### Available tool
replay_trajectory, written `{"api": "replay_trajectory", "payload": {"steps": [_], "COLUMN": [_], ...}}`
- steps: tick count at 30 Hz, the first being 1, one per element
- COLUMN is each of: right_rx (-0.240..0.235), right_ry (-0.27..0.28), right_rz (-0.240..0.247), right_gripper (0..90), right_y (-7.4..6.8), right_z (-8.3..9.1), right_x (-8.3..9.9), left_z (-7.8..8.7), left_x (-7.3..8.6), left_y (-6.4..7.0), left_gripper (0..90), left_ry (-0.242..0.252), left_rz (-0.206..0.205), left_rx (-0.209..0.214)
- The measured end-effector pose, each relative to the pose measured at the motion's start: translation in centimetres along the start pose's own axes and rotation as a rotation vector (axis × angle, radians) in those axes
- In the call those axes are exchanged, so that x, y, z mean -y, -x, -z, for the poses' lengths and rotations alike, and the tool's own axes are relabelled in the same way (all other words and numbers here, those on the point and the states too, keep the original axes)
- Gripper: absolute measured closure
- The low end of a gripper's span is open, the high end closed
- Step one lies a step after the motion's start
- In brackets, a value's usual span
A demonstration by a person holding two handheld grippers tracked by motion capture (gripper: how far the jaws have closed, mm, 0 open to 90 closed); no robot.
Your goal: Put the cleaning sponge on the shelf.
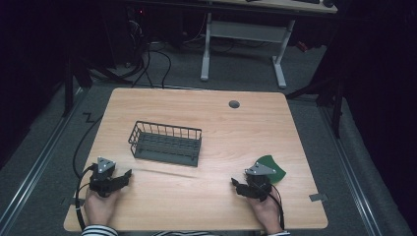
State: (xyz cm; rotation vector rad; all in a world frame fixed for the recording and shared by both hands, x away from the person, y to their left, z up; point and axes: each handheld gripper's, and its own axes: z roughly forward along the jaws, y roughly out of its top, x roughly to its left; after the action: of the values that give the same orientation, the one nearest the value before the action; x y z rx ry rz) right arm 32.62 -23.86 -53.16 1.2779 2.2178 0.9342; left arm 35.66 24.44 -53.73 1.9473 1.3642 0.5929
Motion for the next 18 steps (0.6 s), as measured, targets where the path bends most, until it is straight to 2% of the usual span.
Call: {"api": "replay_trajectory", "payload": {"steps": [18], "right_rx": [0.003], "right_ry": [-0.001], "right_rz": [-0.004], "right_gripper": [34.3], "right_y": [-0.06], "right_z": [-0.01], "right_x": [-0.03], "left_z": [-0.12], "left_x": [-0.09], "left_y": [0.13], "left_gripper": [30.5], "left_ry": [0.0], "left_rz": [0.009], "left_rx": [-0.005]}}
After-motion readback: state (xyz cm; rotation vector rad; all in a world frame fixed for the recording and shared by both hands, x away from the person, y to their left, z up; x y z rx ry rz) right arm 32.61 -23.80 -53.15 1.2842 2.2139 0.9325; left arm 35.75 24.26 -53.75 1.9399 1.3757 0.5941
